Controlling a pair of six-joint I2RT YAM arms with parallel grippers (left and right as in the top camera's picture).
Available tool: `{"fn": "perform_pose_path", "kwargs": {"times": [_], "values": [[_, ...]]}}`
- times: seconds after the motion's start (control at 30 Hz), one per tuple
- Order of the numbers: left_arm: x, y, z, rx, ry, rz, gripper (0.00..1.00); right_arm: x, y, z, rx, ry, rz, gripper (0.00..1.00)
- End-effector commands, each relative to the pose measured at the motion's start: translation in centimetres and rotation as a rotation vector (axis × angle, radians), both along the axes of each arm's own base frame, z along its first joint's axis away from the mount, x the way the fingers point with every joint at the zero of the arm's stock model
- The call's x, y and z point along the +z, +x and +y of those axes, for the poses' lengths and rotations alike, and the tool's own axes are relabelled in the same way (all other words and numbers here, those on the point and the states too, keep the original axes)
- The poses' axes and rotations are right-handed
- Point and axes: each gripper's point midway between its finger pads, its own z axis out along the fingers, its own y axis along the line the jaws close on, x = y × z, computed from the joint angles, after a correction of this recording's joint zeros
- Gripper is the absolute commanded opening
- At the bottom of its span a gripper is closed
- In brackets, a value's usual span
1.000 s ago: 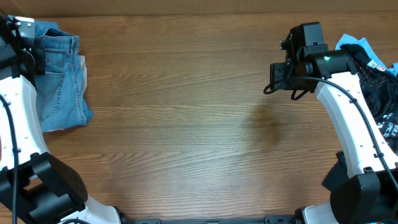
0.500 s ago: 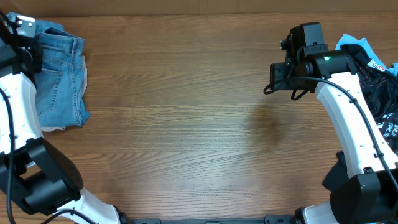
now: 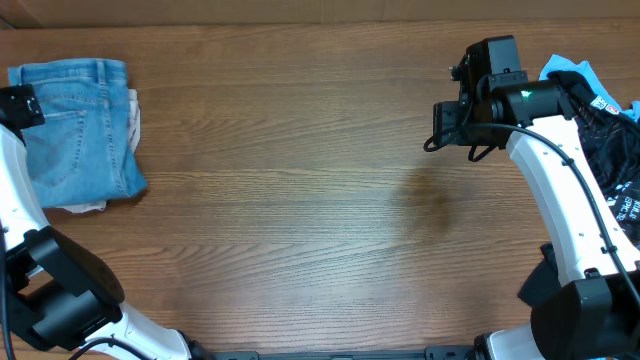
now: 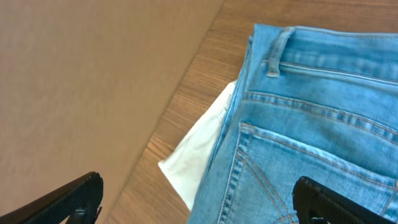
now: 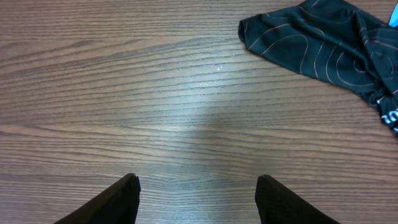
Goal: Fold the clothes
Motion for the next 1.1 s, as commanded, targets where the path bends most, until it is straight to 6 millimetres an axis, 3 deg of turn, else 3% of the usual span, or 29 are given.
{"fn": "perform_pose_path", "kwargs": {"times": [0.0, 0.13, 0.2, 0.37, 0.43, 0.53, 0.7, 0.83, 0.97, 1.07], "values": [[2.8, 1.3, -1.7, 0.046, -0.033, -0.103, 1.00, 1.5, 0.3, 0.0, -0.005, 0.008, -0.041, 0.66], [2.9, 3.8, -7.7, -0.121, -0.179, -0.149, 1.00, 1.5, 0.3, 0.5, 0.008, 0.036, -0.041, 0.87], [3.1, 5.2, -12.2, -0.252, -0.266, -0.159, 1.00, 1.6, 0.5, 0.6, 0.008, 0.039, -0.051, 1.00], [2.2, 5.8, -20.5, -0.357, -0.470, -0.135, 1.00, 2.3, 1.9, 0.8, 0.006, 0.049, -0.113, 1.00], [1.2, 5.2, -24.9, -0.447, -0.572, -0.071, 1.00, 3.1, 3.2, 1.1, 0.011, 0.066, -0.175, 1.00], [-0.4, 3.3, -28.5, -0.455, -0.660, 0.039, 1.00, 4.5, 4.7, 2.5, 0.052, 0.134, -0.255, 1.00], [-1.1, -0.8, -30.0, -0.336, -0.769, 0.182, 1.00, 6.3, 5.6, 2.7, 0.060, 0.148, -0.324, 1.00], [0.9, -4.3, -29.5, -0.281, -0.760, 0.253, 1.00, 8.3, 3.8, 2.4, 0.050, 0.152, -0.319, 1.00], [3.2, -7.1, -27.4, -0.191, -0.603, 0.232, 1.00, 11.1, 1.2, 1.1, -0.047, 0.159, -0.348, 1.00], [5.3, -8.5, -28.1, -0.225, -0.585, 0.163, 1.00, 12.9, -0.3, 0.9, -0.058, 0.174, -0.393, 1.00]]}}
